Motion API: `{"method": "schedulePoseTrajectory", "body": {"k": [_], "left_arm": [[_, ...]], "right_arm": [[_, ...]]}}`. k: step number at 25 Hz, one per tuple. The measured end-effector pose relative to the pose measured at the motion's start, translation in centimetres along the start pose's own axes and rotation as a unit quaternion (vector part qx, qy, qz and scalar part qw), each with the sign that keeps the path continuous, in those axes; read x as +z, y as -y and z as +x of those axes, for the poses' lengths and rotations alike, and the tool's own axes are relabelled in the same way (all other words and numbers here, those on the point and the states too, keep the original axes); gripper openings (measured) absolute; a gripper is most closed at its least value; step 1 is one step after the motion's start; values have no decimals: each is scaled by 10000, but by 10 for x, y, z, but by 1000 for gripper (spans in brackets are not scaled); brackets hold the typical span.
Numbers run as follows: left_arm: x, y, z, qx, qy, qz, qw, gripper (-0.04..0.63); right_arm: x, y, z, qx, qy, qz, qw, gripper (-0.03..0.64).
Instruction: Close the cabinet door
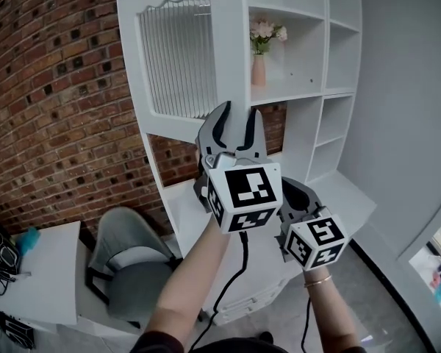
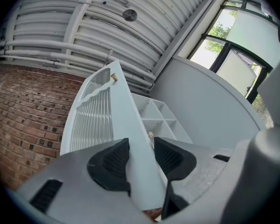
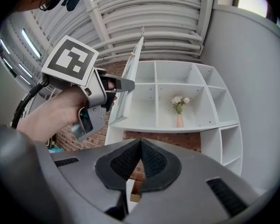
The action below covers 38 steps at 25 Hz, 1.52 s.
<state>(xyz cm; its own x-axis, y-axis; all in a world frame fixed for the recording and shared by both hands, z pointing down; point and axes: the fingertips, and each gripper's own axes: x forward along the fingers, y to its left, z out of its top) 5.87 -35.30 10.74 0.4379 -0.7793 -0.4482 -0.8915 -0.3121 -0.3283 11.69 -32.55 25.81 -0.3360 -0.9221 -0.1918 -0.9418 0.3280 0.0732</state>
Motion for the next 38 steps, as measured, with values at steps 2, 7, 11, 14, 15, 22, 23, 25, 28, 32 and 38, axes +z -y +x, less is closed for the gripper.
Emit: {"method": "schedulePoseTrajectory", "body": {"k": [2,7,11,14,15,22,23,25,28,32,38], "left_arm": [[-5,3,13,103,-105,35,9999,170],[-19,6,43,322,-338,179,9988,184],[-35,8,71,440,-595,286,9969,184],[-45,7,89,536,-764,257,9953,184],[-47,6,94,556,-790,234,9950,184],[-62,-5,121,627,-919,-183,9936,169],[-64,-9,124,672,-937,-233,9931,153],[-67,-16,129,733,-962,-205,9924,114],[-74,-17,135,686,-1074,4,9919,106],[-79,-21,144,683,-1219,26,9902,106],[-89,-28,159,733,-1384,0,9877,106]], "right_arm": [[0,14,5,76,-5,17,10000,0],[-5,41,15,269,-19,89,9996,0],[-11,53,20,401,-36,137,9991,0],[-16,66,22,454,-62,160,9988,0],[-17,71,22,453,-64,181,9988,0],[-22,103,25,442,-84,278,9986,0],[-22,105,26,450,-85,277,9986,0],[-22,108,29,465,-92,274,9985,0],[-25,111,33,518,-99,285,9982,0],[-28,111,41,605,-120,313,9976,1],[-30,109,51,778,-163,243,9965,0]]}}
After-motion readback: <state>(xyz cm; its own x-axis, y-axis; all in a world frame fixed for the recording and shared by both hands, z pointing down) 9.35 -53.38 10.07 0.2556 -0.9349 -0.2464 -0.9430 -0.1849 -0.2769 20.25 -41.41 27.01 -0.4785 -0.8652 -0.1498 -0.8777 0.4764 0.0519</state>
